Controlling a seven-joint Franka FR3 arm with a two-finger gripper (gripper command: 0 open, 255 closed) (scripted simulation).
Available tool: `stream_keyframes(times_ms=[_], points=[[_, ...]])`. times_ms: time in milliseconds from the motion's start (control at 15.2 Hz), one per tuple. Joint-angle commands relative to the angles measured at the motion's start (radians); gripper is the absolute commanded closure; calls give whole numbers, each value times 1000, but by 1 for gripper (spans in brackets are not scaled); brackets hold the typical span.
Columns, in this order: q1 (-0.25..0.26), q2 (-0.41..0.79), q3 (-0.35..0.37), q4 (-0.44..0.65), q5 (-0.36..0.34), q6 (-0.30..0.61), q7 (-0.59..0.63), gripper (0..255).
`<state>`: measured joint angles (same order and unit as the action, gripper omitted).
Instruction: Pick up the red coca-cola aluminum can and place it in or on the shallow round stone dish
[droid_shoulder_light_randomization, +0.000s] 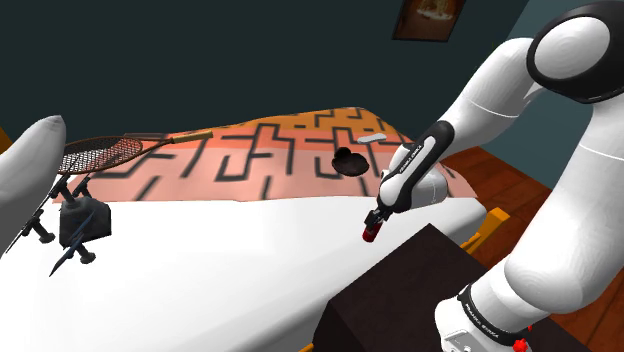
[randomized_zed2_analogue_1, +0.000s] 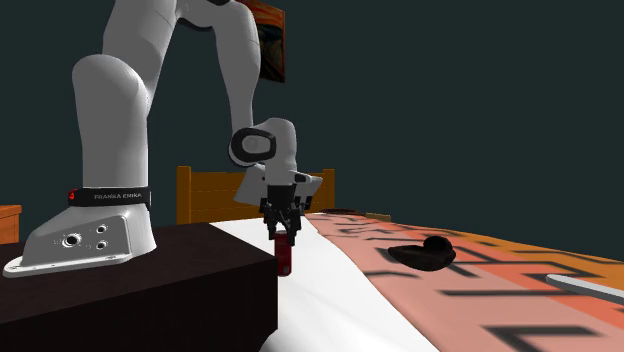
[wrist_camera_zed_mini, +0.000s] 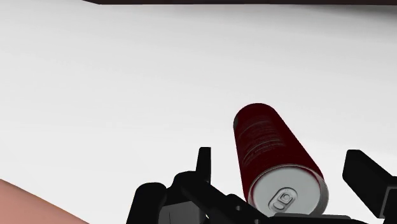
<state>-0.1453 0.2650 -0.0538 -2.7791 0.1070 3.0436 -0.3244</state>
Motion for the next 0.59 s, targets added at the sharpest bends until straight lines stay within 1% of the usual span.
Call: stream_keyframes(times_ms=[0,330,396,528], points=[[-1,4,2,1,1,3,-1,0],[-1,4,2,1,1,3,-1,0],[-1,4,2,1,1,3,-1,255],[-1,4,2,1,1,3,-1,255]])
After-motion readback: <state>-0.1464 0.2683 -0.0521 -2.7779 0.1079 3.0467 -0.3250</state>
